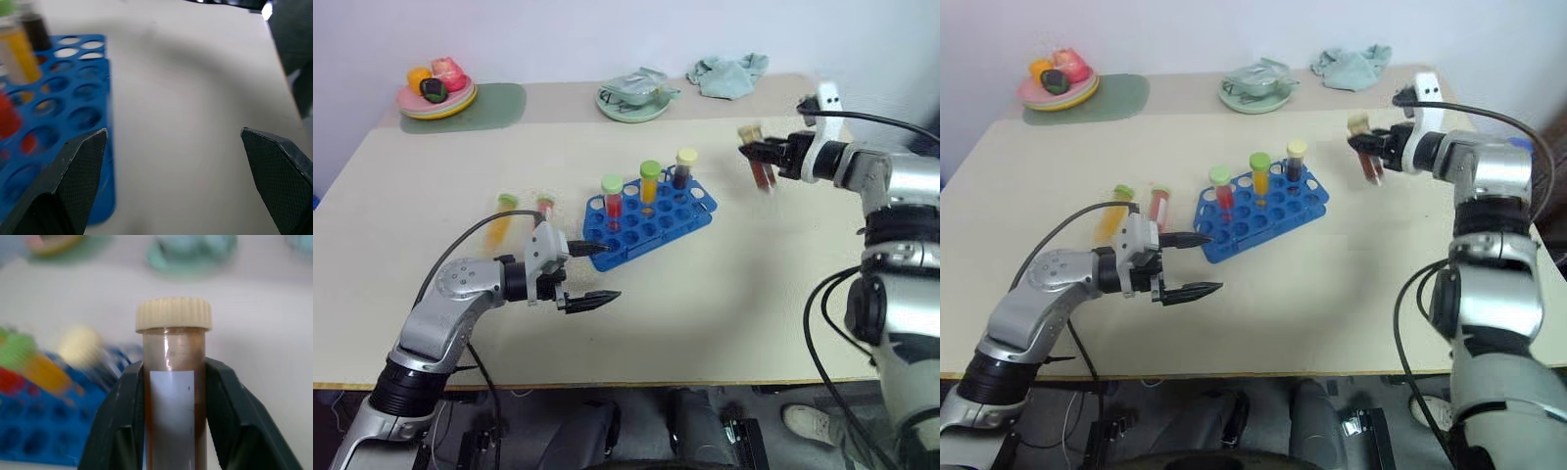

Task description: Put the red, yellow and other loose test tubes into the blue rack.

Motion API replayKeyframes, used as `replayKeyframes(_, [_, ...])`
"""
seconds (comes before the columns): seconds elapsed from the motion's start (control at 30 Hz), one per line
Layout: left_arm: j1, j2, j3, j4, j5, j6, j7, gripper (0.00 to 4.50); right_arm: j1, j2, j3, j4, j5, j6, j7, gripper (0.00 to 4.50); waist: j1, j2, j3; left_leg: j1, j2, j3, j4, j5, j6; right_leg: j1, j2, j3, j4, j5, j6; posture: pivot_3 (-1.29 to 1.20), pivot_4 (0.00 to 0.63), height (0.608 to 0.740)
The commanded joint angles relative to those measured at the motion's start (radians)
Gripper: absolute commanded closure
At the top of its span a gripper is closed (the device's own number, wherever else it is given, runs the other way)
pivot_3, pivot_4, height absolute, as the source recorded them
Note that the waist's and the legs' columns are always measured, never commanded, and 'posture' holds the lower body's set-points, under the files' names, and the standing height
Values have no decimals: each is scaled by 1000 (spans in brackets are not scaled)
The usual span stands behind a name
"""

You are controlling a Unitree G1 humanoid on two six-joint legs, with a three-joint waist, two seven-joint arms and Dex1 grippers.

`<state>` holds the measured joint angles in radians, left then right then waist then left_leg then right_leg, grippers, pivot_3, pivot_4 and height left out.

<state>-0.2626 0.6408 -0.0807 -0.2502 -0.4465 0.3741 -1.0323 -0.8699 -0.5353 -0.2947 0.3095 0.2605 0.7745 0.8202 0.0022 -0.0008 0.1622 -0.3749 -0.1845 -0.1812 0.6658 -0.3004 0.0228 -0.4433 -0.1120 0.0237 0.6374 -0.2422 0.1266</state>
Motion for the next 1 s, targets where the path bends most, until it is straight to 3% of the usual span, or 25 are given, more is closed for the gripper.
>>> replayKeyframes(0.03, [-20, 7, 29, 21, -2, -27, -12, 0, 158, 140, -59, -368, 82, -38, -166, 2871, 4, 1, 1, 0, 0, 1, 1, 0, 0, 0, 0, 1, 0, 0, 0, 0, 150, 740])
replayKeyframes(0.2, [-62, 12, 31, 60, -5, -26, -37, 0, 346, 338, 34, -428, 8, -419, -265, 2871, 7, 2, 1, 2, 0, 7, 3, 0, 0, -1, 0, 3, 5, 2, -2, 0, 150, 740])
replayKeyframes(0.37, [-73, 29, 46, 73, -11, -17, -59, 0, 357, 435, 92, -295, -33, -706, -328, 2871, -14, 2, 1, 4, 0, 9, 2, 1, -1, -2, 0, 3, 9, 2, -2, 0, 150, 740])
replayKeyframes(0.6, [-57, 48, 71, 36, -24, 5, -46, 0, 269, 448, 97, -1, -61, -1021, -380, 2871, -22, 2, 1, 6, 2, 9, 2, 2, -3, -2, 4, 3, 9, 3, -4, 0, 150, 740])
replayKeyframes(1.0, [14, 57, 120, -53, -36, 41, 30, 0, 188, 468, 114, 289, -28, -1224, -349, 2871, -25, 2, 1, 6, 6, 10, 1, 3, -5, -3, 9, 5, 9, 4, -7, 0, 150, 740])
